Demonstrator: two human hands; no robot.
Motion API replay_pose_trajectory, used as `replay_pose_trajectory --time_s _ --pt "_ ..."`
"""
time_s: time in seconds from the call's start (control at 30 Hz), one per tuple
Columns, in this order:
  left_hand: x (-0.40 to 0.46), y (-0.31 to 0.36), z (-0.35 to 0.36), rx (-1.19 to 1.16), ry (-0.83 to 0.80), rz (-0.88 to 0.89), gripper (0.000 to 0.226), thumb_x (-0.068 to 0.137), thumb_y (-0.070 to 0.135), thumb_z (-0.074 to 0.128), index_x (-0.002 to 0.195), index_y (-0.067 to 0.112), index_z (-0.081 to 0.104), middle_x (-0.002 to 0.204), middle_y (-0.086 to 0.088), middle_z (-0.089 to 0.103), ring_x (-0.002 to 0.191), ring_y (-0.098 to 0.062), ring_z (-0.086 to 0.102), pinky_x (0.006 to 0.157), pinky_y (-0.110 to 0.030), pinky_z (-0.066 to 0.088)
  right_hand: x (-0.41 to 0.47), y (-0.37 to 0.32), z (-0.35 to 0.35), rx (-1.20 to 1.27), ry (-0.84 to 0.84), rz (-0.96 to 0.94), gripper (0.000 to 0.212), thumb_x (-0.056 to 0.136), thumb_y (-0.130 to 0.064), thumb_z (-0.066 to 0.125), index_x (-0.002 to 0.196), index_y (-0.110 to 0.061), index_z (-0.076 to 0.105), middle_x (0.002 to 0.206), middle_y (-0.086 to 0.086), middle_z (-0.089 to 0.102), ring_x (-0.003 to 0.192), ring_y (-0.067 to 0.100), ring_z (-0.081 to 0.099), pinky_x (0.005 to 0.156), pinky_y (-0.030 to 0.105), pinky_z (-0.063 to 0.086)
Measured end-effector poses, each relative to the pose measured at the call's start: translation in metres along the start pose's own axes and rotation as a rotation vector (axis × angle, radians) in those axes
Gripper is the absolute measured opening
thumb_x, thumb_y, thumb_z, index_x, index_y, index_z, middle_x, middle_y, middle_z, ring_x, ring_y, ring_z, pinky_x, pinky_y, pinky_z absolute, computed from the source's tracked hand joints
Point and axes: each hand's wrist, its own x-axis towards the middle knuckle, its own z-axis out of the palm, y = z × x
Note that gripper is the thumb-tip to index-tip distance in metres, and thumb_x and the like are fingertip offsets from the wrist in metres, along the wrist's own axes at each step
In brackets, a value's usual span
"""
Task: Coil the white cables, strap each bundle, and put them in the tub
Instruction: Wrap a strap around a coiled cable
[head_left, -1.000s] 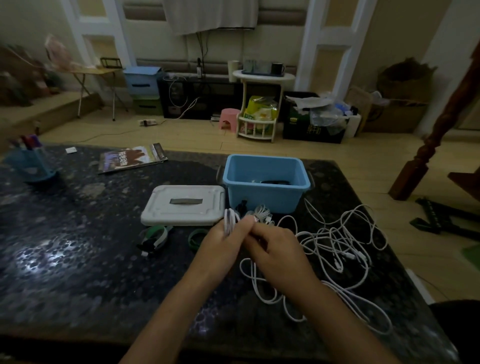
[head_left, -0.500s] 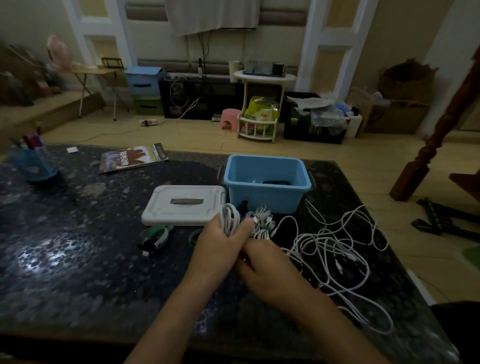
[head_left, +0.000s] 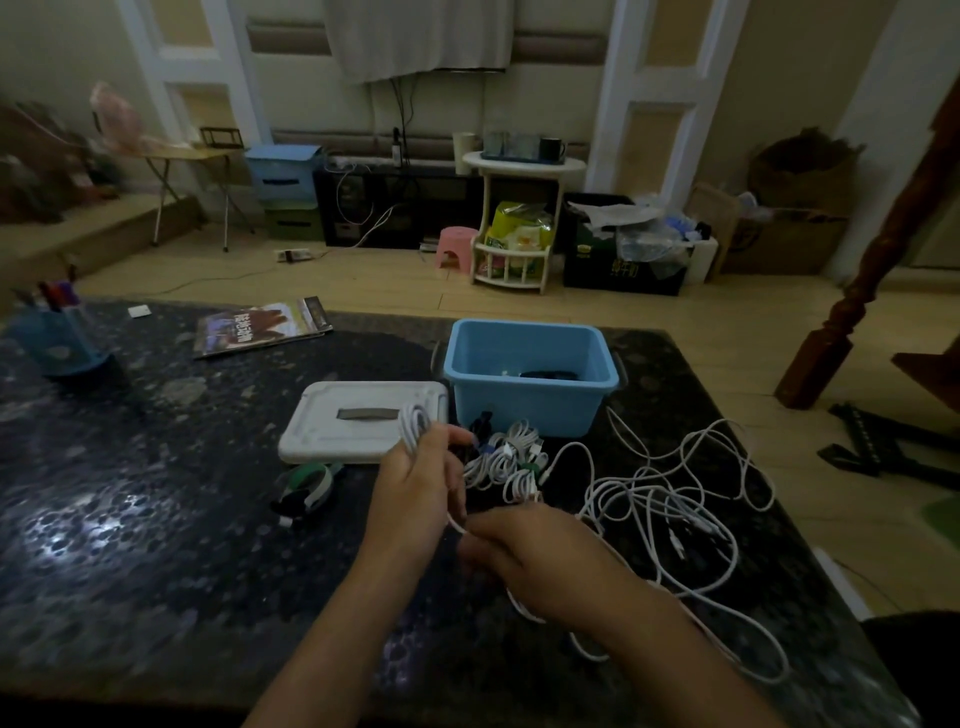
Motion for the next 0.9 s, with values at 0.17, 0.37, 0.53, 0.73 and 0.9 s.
replay_pose_trajectory --time_s 0.17,0.37,0.53,0.73,0.9 --pt "-0.01 0.006 0.001 -0.186 -0.18 -0.05 0.042 0.106 0.034 0.038 0.097 0.0 0.062 0.054 -0.003 0.029 0.042 -0.017 0.028 0.04 -0.025 0.03 0.0 0.003 -0.002 0.013 -0.007 0.014 0.023 0.098 -0.047 0.056 0.095 -0.028 0.07 0.092 -0.001 0.069 0.084 0.013 0.06 0.066 0.031 0.036" --pt "-0.015 0.013 -0.003 -0.138 -0.354 -0.136 0.054 0.093 0.054 0.044 0.102 0.004 0.065 0.053 -0.004 0.025 0.043 -0.012 0.018 0.044 -0.025 0.015 -0.003 0.017 -0.012 0.015 -0.045 0.082 0.026 0.089 -0.052 0.063 0.089 -0.028 0.072 0.084 -0.004 0.07 0.078 0.007 0.062 0.073 0.035 0.051" --pt "-0.015 0.017 -0.009 0.074 -0.299 -0.078 0.052 0.093 0.059 0.036 0.111 0.024 0.07 0.054 -0.005 0.041 0.039 -0.011 0.028 0.039 -0.02 0.025 -0.005 0.043 -0.028 0.179 0.043 0.223 0.022 0.089 -0.046 0.068 0.08 -0.026 0.071 0.077 -0.007 0.07 0.07 0.005 0.065 0.074 0.039 0.056" --pt "-0.018 0.01 -0.009 0.452 -0.291 0.09 0.068 0.076 0.076 0.031 0.091 0.026 0.074 0.043 0.009 0.056 0.039 -0.001 0.048 0.05 -0.022 0.041 -0.001 0.027 -0.029 0.458 0.189 0.125 0.015 0.099 -0.024 0.059 0.087 -0.022 0.068 0.082 -0.014 0.069 0.077 0.002 0.063 0.072 0.025 0.052" --pt "-0.014 0.007 -0.007 0.512 -0.221 0.142 0.046 0.086 0.063 0.038 0.059 0.033 0.059 0.05 0.017 0.058 0.049 0.002 0.052 0.048 -0.018 0.036 0.003 0.02 -0.022 0.442 0.383 0.087 0.014 0.097 -0.03 0.064 0.084 -0.027 0.068 0.075 -0.015 0.068 0.073 -0.001 0.064 0.065 0.014 0.044"
